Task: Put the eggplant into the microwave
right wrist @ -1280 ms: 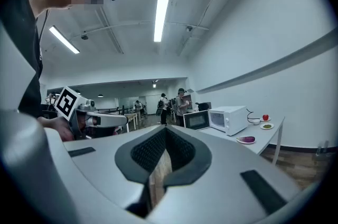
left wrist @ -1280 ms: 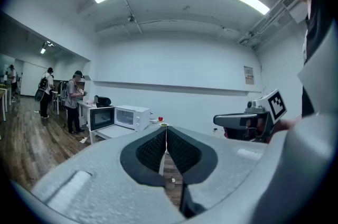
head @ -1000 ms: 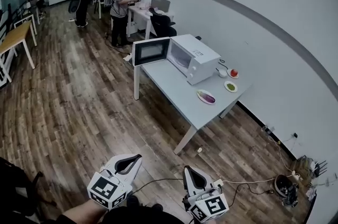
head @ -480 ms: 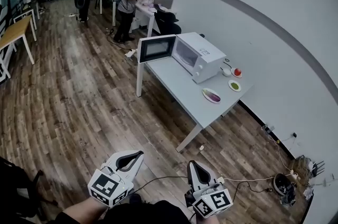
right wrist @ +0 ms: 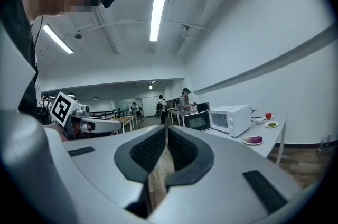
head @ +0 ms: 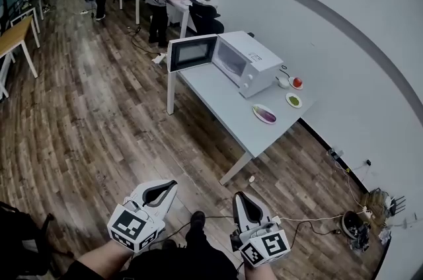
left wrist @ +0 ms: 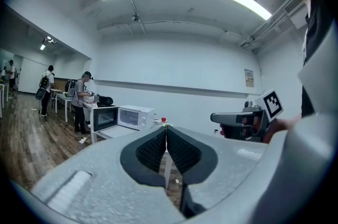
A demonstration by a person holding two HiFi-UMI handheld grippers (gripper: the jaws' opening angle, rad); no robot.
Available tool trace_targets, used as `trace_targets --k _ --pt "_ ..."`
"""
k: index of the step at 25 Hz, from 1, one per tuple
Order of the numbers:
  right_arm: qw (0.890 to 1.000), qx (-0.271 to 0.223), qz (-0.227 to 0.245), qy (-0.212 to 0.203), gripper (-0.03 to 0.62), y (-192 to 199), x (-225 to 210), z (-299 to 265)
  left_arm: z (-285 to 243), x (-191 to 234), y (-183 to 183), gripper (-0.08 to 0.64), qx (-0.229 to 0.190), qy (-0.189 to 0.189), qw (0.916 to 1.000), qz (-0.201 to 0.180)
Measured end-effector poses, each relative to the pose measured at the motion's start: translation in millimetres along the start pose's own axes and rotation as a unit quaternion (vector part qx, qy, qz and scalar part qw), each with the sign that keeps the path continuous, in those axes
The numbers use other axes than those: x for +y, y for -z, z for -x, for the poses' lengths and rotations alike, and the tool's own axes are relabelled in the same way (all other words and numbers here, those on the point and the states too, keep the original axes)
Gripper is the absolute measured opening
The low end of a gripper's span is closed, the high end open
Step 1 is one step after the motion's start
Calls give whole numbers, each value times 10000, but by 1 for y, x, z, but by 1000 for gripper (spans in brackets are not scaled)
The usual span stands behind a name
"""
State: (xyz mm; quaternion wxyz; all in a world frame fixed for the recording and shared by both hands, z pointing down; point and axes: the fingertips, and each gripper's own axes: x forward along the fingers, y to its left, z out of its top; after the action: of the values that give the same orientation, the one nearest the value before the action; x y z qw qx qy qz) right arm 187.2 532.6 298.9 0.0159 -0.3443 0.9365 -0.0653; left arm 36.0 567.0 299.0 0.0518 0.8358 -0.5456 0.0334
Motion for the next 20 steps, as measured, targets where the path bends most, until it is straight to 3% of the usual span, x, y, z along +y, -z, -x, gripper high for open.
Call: trace_targets --k 20 --pt "9987 54 -206 -472 17 -17 -170 -132 -188 77 -34 11 77 -609 9981 14"
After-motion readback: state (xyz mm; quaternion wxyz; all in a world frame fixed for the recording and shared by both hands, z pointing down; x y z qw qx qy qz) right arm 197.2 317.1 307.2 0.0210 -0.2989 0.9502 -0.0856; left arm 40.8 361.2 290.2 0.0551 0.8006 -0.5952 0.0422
